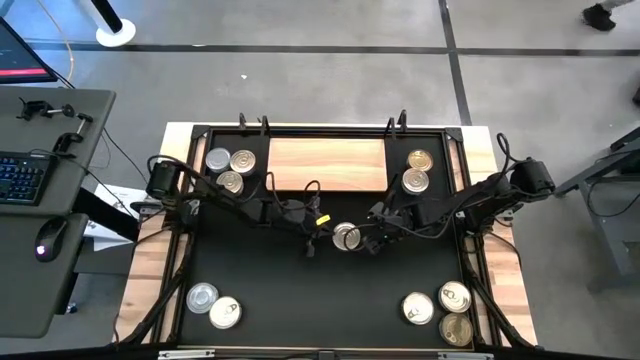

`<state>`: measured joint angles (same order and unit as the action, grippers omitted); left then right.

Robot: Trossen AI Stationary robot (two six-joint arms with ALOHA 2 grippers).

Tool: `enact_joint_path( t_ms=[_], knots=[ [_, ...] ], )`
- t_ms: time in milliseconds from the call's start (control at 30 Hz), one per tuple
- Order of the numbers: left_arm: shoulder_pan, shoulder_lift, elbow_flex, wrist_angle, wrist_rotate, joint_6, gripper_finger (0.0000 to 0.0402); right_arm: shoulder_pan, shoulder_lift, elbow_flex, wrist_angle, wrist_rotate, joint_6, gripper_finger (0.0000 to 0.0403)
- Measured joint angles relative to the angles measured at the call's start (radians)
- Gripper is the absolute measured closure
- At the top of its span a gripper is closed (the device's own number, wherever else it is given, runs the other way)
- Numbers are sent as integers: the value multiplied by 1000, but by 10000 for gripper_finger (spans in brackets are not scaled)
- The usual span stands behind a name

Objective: Stack canned seafood by type on shelf
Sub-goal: Put the blue-pink tuna can on the shelf

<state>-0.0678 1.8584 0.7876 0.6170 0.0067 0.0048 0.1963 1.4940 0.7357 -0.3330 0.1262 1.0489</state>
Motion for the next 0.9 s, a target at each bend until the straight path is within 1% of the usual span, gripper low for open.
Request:
enact_joint_path(
  t_ms=[100,200,300,433,700,900],
  knots=[
    [10,20,0,38,-5,0,401,0,0,0,4,1,-1,403],
    [13,34,0,34,-27,0,401,-4,4,0,9,15,1,403],
    [15,48,1,32,-30,0,401,-13,18,1,52,1,-1,403],
    [5,48,2,34,-27,0,402,-15,60,1,104,-30,-1,403],
    [-21,41,2,37,-15,-9,401,-15,86,1,140,-30,27,403],
    [-24,47,2,31,-42,42,401,-15,86,2,180,-30,25,403]
  ],
)
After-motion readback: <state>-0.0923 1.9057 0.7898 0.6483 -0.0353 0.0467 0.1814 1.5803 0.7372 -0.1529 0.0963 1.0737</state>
